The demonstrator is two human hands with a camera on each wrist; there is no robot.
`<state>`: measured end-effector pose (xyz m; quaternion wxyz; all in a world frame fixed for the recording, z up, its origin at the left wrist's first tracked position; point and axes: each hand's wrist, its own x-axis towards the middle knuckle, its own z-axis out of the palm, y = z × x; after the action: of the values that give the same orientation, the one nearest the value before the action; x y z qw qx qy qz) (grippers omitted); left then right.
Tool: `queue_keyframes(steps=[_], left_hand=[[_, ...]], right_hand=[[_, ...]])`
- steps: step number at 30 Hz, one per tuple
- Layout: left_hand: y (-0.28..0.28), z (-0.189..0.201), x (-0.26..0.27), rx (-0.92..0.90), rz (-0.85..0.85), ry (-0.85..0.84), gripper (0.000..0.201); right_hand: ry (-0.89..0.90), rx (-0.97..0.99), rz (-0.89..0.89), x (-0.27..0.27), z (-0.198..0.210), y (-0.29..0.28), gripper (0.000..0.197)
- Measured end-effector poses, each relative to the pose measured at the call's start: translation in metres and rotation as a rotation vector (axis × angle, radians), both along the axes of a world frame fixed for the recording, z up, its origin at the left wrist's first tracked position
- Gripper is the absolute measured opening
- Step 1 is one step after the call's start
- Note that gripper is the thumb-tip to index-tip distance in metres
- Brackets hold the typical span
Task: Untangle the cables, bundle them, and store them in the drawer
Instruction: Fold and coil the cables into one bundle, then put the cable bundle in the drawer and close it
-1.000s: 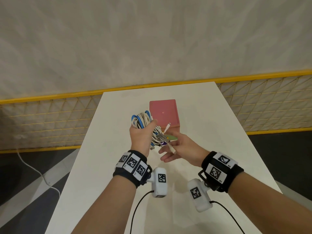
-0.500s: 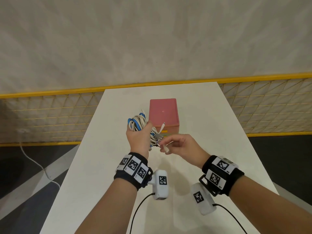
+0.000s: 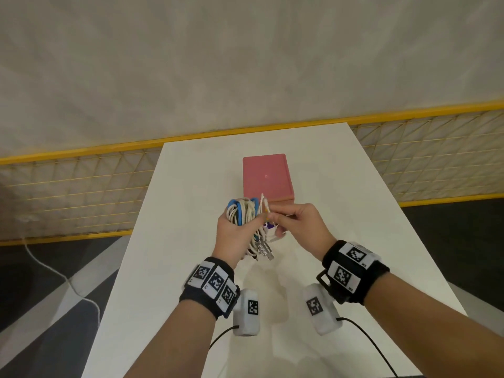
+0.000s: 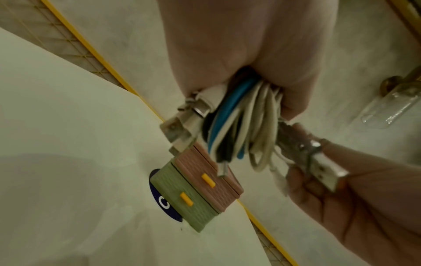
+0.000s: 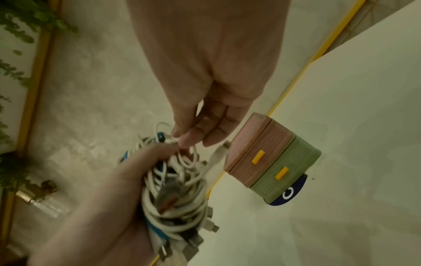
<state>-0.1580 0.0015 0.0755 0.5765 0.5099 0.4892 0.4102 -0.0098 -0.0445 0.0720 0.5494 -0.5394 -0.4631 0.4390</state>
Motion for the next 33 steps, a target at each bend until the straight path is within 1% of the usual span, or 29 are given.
queue_keyframes(steps=[3,5,7,9,11,15,16,17,18,19,20,22,23,24,26,28,31,33], left_hand=[[0.006,0.001,0.000,-0.066,0.017,-0.019,0.018],[0.010,0.001,-0.001,-0.129,0.032,-0.050,0.012],[0.012,0.000,-0.001,-0.201,0.033,-0.130,0.018],[0.014,0.000,0.001,-0.227,0.022,-0.181,0.025],[0.016,0.000,0.004,-0.200,0.007,-0.145,0.022],[0.024,-0.003,0.004,-0.163,-0.006,-0.041,0.016],[0.030,-0.004,0.002,-0.137,-0.009,0.022,0.015],[0.036,-0.005,-0.001,-0.105,-0.022,0.092,0.016],[0.043,-0.007,-0.005,-0.066,-0.051,0.169,0.019],[0.051,-0.010,-0.008,-0.023,-0.104,0.254,0.027],[0.058,-0.013,-0.011,0.021,-0.179,0.360,0.040],[0.070,-0.015,-0.013,0.098,-0.353,0.615,0.073],[0.074,-0.015,-0.012,0.122,-0.438,0.737,0.086],[0.078,-0.015,-0.010,0.139,-0.507,0.853,0.094],[0.082,-0.015,-0.006,0.177,-0.591,1.040,0.101],[0.085,-0.018,-0.005,0.231,-0.614,1.165,0.101],[0.089,-0.020,-0.007,0.303,-0.652,1.277,0.099],[0.091,-0.020,-0.006,0.315,-0.662,1.291,0.098]], right_hand=[[-0.019,0.052,-0.040,-0.008,-0.001,0.007,0.023],[-0.076,0.062,-0.041,-0.011,-0.001,0.013,0.021],[-0.187,0.085,-0.029,-0.014,0.000,0.017,0.021],[-0.322,0.117,-0.023,-0.017,-0.002,0.019,0.025],[-0.374,0.096,-0.050,-0.018,-0.007,0.020,0.026],[-0.300,0.036,0.010,-0.016,-0.013,0.018,0.020],[-0.299,0.010,-0.002,-0.014,-0.017,0.018,0.025],[-0.319,-0.020,-0.054,-0.011,-0.024,0.018,0.031],[-0.338,-0.047,-0.131,-0.008,-0.034,0.017,0.034],[-0.343,-0.086,-0.215,-0.006,-0.043,0.016,0.035],[-0.341,-0.136,-0.279,-0.006,-0.053,0.014,0.037],[-0.352,-0.261,-0.336,-0.008,-0.071,0.011,0.045],[-0.348,-0.339,-0.343,-0.011,-0.077,0.011,0.052],[-0.316,-0.405,-0.353,-0.012,-0.085,0.013,0.058],[-0.206,-0.509,-0.379,-0.015,-0.096,0.021,0.067],[-0.128,-0.545,-0.406,-0.015,-0.106,0.035,0.071],[0.022,-0.518,-0.457,-0.016,-0.114,0.058,0.073],[0.137,-0.471,-0.484,-0.015,-0.116,0.071,0.065]])
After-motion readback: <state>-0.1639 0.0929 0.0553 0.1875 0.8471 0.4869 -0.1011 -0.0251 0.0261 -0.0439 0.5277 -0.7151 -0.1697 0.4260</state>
